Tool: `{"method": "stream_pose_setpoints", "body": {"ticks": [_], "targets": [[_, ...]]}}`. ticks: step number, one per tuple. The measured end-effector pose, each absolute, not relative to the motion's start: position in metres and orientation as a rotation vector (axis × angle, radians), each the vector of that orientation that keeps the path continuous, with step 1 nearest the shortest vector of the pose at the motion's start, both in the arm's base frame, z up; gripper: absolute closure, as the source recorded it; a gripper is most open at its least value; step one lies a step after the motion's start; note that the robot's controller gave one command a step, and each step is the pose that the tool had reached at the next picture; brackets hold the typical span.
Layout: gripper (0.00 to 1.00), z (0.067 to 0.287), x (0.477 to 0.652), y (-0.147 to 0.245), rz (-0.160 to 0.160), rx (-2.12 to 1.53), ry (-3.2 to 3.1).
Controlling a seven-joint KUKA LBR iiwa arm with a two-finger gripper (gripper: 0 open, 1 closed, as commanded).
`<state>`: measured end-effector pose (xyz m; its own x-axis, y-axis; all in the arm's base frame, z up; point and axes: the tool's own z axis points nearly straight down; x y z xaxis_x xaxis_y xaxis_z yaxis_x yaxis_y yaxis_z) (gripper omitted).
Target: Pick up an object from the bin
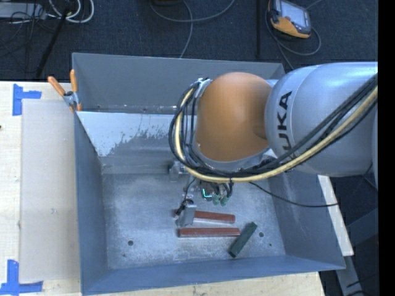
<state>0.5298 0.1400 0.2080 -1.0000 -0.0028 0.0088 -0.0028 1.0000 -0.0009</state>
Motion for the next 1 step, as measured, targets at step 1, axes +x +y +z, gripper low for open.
{"method": "stream_pose_setpoints", "body": {"ticks": [1], "targets": [[0.0, 0.0662, 0.4897, 0.0672, 0.002, -0.196, -3.131]]}}
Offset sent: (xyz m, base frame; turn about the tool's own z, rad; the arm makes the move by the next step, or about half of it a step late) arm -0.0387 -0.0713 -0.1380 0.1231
